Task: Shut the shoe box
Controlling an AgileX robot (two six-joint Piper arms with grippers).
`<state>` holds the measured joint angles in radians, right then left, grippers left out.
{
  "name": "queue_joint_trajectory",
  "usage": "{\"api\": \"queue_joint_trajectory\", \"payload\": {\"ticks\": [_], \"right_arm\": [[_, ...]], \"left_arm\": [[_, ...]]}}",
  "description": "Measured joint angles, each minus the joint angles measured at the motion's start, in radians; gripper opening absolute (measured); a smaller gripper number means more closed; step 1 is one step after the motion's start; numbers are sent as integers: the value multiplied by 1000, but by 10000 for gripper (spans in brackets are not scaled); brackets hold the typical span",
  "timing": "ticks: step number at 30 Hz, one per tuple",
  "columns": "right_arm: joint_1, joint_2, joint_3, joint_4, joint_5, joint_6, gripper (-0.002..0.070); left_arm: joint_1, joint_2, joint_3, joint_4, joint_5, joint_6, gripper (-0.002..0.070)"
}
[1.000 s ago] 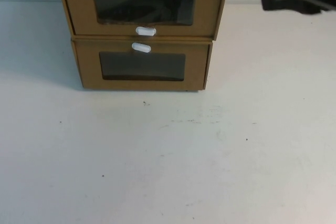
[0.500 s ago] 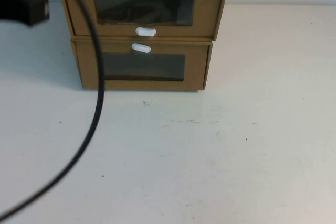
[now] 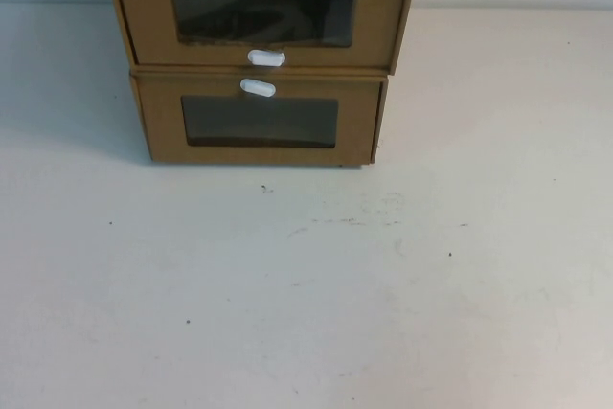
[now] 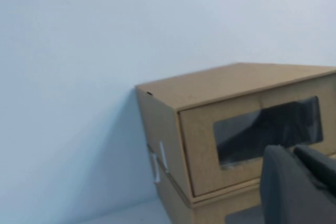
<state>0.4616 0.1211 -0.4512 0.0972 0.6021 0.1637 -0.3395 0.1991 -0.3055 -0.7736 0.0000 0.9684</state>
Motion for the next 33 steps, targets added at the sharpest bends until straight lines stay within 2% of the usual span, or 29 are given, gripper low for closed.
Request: {"api": "queue_joint_trajectory", "payload": {"ticks": [6,16,22,33], "right_arm": [[0,0,128,43,-232,0,-11],[0,0,410,53,-690,0,-11],[-2,0,467,59,-703,0,-11],[-2,0,469,59,-591,0,-11]], "left_arm": [[0,-149,131,-4,-71,15,-5],[0,-154,329,-19,-130,-24,-5],[0,-154,331,-27,-94,-30,-5],[0,-154,331,-30,-86,-34,-5]]}}
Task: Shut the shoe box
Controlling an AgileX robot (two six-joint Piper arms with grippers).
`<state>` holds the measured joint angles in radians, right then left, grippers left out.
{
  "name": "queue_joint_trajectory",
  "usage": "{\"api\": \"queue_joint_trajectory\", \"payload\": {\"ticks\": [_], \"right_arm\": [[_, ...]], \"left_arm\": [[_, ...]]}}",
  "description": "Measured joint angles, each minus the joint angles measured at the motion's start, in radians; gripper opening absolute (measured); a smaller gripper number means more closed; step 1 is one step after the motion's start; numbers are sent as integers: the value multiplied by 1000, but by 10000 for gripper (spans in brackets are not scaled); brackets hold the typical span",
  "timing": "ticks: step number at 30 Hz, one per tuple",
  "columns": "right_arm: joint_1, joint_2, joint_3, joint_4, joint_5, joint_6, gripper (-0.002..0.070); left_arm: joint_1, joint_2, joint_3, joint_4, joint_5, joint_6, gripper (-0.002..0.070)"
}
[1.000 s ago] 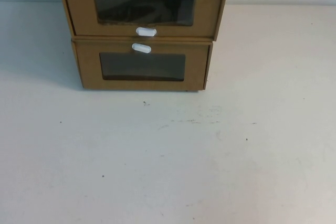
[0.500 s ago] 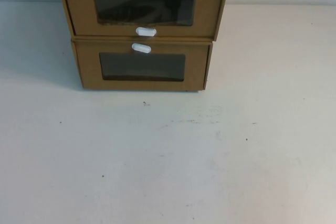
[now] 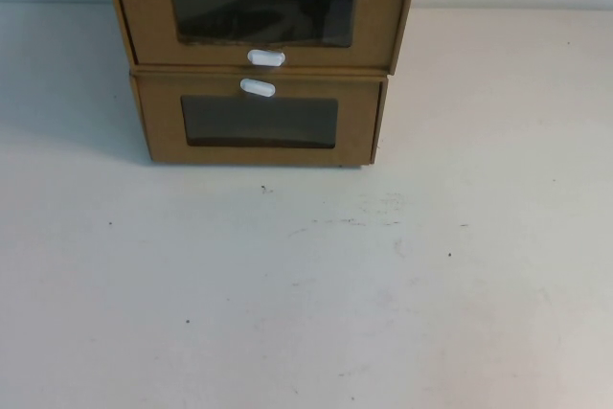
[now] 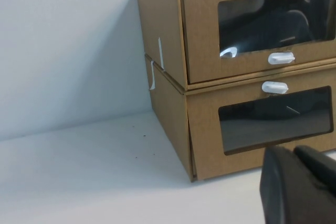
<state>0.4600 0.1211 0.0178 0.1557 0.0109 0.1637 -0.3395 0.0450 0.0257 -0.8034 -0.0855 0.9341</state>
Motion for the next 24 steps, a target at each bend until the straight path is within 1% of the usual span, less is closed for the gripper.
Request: {"api": "queue_joint_trajectory", "payload": {"ticks": [4,8,11,15,17,19,24], "right_arm": [[0,0,0,-10,11,-14,-11],[-9,-14,5,-44,21,-141,-11],[-97,-49,8,-48,24,-191,-11],[-292,-85,8,-46,55,-204,-11],[-360,-113,8,-46,101,-205,-11],[-393,-127,10,-46,149,-206,-11],[-407,-129,9,-46,207,-219,-11]], "left_arm": [[0,0,0,0,0,0,-5],[0,0,0,0,0,0,-5],[0,0,0,0,0,0,-5],[0,0,0,0,0,0,-5],[0,0,0,0,0,0,-5],[0,0,0,0,0,0,-5],[0,0,0,0,0,0,-5]]}}
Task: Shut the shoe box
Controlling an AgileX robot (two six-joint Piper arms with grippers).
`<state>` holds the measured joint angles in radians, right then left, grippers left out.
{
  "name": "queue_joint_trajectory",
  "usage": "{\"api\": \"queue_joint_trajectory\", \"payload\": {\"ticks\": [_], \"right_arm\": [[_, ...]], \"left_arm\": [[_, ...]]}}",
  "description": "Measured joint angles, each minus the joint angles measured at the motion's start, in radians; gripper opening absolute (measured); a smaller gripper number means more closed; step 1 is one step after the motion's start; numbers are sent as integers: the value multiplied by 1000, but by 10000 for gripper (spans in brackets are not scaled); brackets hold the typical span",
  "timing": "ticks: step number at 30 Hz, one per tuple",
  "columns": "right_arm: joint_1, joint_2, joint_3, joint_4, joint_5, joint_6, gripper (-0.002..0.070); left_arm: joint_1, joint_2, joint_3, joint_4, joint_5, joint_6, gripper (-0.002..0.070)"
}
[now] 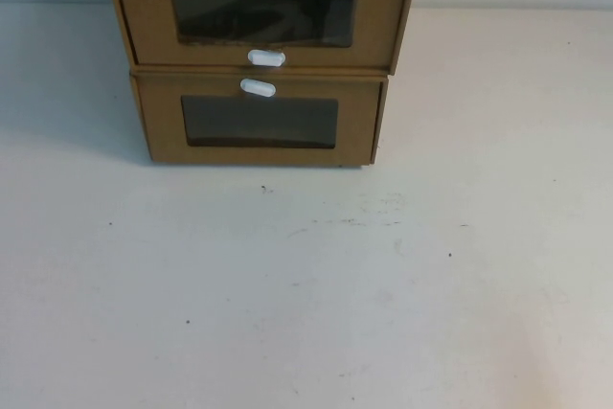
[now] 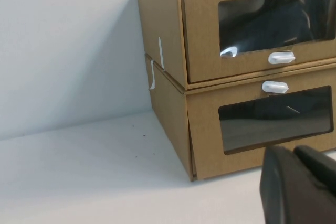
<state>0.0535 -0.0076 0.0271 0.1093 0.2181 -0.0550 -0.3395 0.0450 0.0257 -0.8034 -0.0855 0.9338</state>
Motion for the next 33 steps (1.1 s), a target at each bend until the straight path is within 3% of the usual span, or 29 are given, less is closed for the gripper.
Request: {"api": "queue_joint_trajectory", "payload": {"ticks": [7,15,33], "right_arm": [[0,0,0,-2,27,-17,-11],[0,0,0,40,130,-160,-11],[0,0,0,41,131,-171,-11]], "left_arm": [[0,0,0,0,0,0,-5],[0,0,0,0,0,-2,-5],[0,0,2,0,0,-4,-5]]}}
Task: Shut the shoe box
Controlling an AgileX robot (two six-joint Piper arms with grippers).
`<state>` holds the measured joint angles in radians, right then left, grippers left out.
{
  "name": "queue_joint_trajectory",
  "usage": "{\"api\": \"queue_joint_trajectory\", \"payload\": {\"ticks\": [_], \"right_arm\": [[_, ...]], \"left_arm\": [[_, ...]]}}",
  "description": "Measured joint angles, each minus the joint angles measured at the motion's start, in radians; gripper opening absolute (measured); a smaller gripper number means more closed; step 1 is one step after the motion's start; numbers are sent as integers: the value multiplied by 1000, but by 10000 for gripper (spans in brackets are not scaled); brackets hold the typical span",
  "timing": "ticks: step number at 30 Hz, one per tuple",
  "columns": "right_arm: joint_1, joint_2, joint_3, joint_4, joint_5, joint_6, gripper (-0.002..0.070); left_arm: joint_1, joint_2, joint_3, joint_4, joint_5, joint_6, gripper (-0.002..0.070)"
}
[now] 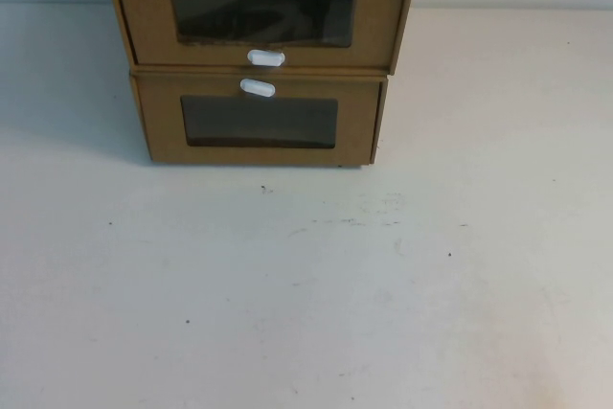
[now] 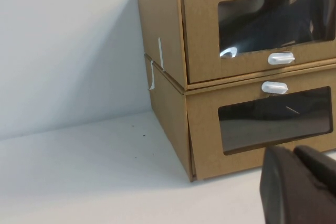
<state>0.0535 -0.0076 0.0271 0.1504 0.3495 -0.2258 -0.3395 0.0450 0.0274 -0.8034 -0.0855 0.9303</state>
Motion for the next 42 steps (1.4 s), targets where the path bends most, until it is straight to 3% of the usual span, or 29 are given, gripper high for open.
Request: {"api": "queue_joint_trajectory", "payload": {"ticks": [6,9,13,16,20,24,42], "right_arm": [[0,0,0,0,0,0,-12],[0,0,0,0,0,0,-12],[0,0,0,0,0,-2,-12],[0,0,0,0,0,-2,-12],[0,-2,0,4,2,-2,-11],[0,-2,0,4,2,-2,-12],[0,-2,0,10,2,-2,-12]], "left_arm": [[0,0,0,33,-14,-9,-5],[28,0,0,253,-21,-151,-5],[149,-34,0,557,35,-468,-5],[234,-53,0,644,171,-559,-5],[295,-53,0,684,312,-595,-5],[302,-53,0,726,422,-651,-5],[290,-55,-2,743,438,-723,-5]]}}
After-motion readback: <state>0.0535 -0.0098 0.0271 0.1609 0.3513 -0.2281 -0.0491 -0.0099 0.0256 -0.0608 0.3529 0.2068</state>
